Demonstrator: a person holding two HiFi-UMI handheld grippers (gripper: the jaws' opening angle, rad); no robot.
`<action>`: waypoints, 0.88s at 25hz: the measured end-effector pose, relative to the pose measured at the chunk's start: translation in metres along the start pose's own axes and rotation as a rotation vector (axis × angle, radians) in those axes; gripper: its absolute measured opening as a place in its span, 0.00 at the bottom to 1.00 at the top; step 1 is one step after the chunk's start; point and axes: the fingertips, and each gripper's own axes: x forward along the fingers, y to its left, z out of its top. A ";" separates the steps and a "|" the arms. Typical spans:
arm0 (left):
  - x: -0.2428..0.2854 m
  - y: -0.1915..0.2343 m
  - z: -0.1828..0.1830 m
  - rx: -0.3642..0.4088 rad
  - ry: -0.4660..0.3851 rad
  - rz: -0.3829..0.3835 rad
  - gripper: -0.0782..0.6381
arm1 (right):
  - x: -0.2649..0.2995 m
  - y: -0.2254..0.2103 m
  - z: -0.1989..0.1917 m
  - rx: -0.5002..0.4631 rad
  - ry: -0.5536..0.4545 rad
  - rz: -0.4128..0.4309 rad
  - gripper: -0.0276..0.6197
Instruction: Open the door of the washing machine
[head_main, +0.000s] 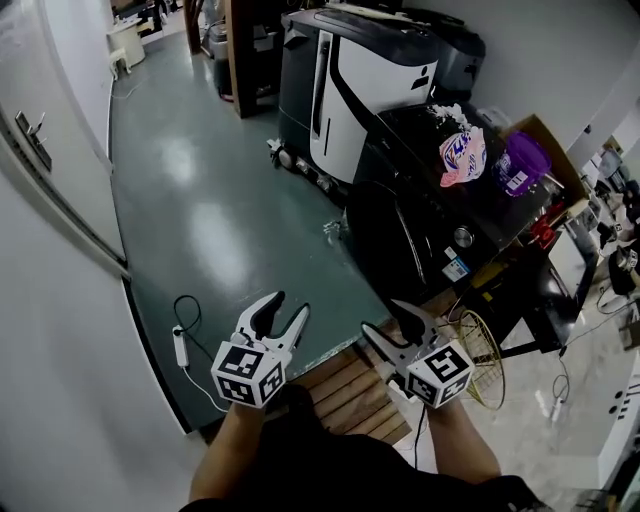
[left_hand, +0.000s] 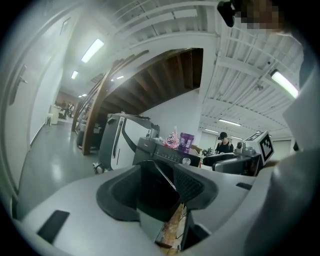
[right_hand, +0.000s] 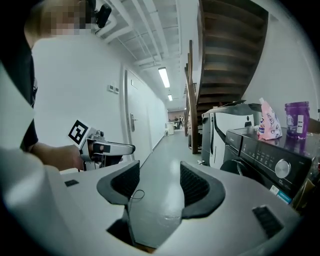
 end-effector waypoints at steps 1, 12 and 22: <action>0.001 0.004 0.005 -0.003 -0.001 -0.011 0.39 | 0.003 0.001 0.005 0.004 0.004 -0.005 0.45; 0.002 0.017 0.043 0.010 0.025 -0.104 0.39 | 0.005 -0.001 0.035 0.085 -0.033 -0.072 0.45; 0.015 0.051 0.057 0.026 0.066 -0.092 0.39 | 0.036 -0.012 0.045 0.124 -0.062 -0.053 0.44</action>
